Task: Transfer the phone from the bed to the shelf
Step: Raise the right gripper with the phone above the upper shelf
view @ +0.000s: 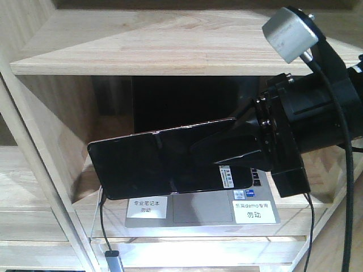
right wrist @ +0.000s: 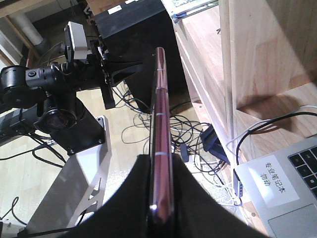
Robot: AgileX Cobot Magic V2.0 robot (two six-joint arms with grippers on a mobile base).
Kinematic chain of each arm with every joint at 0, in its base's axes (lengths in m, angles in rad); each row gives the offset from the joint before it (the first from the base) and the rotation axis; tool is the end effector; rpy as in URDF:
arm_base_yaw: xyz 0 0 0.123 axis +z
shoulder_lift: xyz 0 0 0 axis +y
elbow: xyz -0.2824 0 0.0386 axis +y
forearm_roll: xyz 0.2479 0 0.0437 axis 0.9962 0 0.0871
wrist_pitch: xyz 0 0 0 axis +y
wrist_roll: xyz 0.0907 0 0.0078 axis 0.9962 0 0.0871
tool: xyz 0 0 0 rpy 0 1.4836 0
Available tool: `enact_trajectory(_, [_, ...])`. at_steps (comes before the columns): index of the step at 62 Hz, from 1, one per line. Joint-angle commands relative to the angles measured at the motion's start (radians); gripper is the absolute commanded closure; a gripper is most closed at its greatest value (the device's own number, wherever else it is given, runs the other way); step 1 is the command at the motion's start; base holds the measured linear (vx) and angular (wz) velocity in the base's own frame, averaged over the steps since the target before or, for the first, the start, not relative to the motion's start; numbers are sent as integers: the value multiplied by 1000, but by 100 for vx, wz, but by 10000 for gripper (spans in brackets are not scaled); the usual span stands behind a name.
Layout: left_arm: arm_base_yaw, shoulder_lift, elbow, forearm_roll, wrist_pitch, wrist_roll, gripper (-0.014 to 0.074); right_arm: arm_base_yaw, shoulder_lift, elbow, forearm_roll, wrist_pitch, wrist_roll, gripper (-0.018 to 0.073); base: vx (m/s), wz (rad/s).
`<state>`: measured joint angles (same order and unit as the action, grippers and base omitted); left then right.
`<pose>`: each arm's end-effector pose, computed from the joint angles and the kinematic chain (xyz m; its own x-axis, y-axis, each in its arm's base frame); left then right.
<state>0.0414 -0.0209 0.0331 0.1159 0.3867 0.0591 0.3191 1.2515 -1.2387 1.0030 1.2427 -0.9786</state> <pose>0.0517 0.0061 0.1686 -0.3137 0.1527 -0.9372 -0.0313 0.9848 0.1710 0.1947 0.1409 0.3997 -0.3517 -0.4264 -0.8333 -0.9317 0.2457 0.2675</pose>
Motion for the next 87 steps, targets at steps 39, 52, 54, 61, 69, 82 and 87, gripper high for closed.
enact_trajectory(39, [1, -7, 5, -2, -73, 0, 595, 1, -49, -158, 174, 43, 60, 561, 0, 0])
enact_trajectory(52, [1, -7, 5, -2, -73, 0, 595, 1, -39, -342, 176, -45, 136, 561, 0, 0])
enact_trajectory(54, [1, -7, 5, -2, -73, 0, 595, 1, -31, -379, 176, -60, 138, 561, 0, 0])
enact_trajectory(61, [1, -7, 5, -2, -73, 0, 595, 1, 22, -498, 170, -83, 140, 561, 0, 0])
enact_trajectory(69, [1, -7, 5, -2, -73, 0, 595, 1, 124, -656, 169, -89, 145, 561, 0, 0])
enact_trajectory(82, [1, -7, 5, -2, -73, 0, 595, 1, 333, -898, 169, -130, 148, 561, 0, 0])
enact_trajectory(87, [1, -7, 5, -2, -73, 0, 595, 1, 418, -969, 169, -161, 148, 561, 0, 0])
